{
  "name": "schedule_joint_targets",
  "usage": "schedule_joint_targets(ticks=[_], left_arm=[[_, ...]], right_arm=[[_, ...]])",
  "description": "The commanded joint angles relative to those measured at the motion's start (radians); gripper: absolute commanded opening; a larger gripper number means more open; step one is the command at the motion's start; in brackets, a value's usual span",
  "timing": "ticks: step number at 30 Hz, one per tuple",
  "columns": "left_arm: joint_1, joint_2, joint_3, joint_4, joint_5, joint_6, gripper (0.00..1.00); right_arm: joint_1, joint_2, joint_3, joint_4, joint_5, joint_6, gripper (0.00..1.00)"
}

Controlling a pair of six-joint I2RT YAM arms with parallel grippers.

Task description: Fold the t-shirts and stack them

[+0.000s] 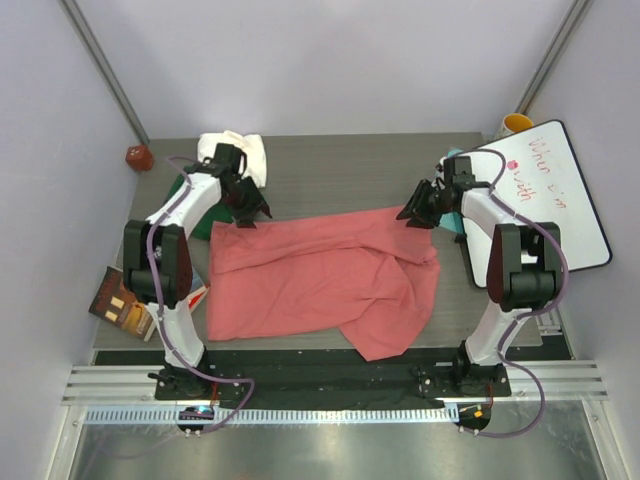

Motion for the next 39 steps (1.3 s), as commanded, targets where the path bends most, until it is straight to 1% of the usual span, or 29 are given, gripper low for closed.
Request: schedule_joint_targets(ticks=[1,9,13,19,26,32,37,39], left_arm=[[-0.026,0.051,0.055,0.023,0.064,0.015,0.52],[-0.045,0.119,0.071,0.036,0.102,0.035,0.49],[-0.057,0.147,0.082,0.036,0.119,0.041,0.47],[-0.071,0.159,0.079,0.036,0.125,0.049,0.46],[-0.072,0.165,0.081,0.033,0.125,0.055,0.45],[-0.072,0.173,0.079,0.033,0.13,0.056,0.44],[-0.072,0.173,0.084,0.035,0.132,0.058,0.44],[-0.072,0.174,0.087,0.035,0.133,0.058,0.44]], right_arm=[[0.058,0.02,0.06,0.029,-0.024,-0.003,0.46],[0.087,0.116,0.111,0.034,-0.044,-0.027,0.53],[0.095,0.159,0.132,0.048,-0.043,-0.052,0.54],[0.11,0.202,0.178,0.049,-0.058,-0.059,0.54],[0.119,0.21,0.16,0.049,-0.04,-0.079,0.54],[0.121,0.227,0.157,0.012,-0.047,-0.101,0.53],[0.121,0.196,0.146,-0.004,0.029,-0.134,0.52],[0.121,0.193,0.146,-0.006,0.034,-0.134,0.52]])
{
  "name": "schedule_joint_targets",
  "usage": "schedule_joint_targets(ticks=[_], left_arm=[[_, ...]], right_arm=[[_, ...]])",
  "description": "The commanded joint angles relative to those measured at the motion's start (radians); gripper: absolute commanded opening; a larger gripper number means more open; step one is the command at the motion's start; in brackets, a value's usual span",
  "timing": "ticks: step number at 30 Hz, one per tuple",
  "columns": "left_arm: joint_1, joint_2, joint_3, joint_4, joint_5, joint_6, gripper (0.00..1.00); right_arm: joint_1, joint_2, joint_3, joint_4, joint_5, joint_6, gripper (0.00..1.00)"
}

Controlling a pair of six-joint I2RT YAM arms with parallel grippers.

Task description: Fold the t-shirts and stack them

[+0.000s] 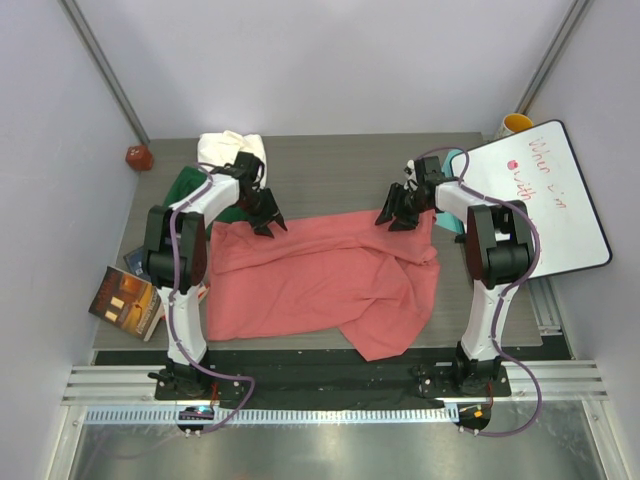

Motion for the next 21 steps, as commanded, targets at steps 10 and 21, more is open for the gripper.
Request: schedule_joint_targets(ticks=[10,21], left_arm=[[-0.004,0.007,0.032,0.02,0.025,0.015,0.43],[-0.005,0.024,0.017,0.026,0.039,0.024,0.41]], right_arm=[[0.004,-0.035,0.007,-0.013,0.05,-0.026,0.52],[0.004,-0.029,-0.016,-0.018,0.022,-0.033,0.13]])
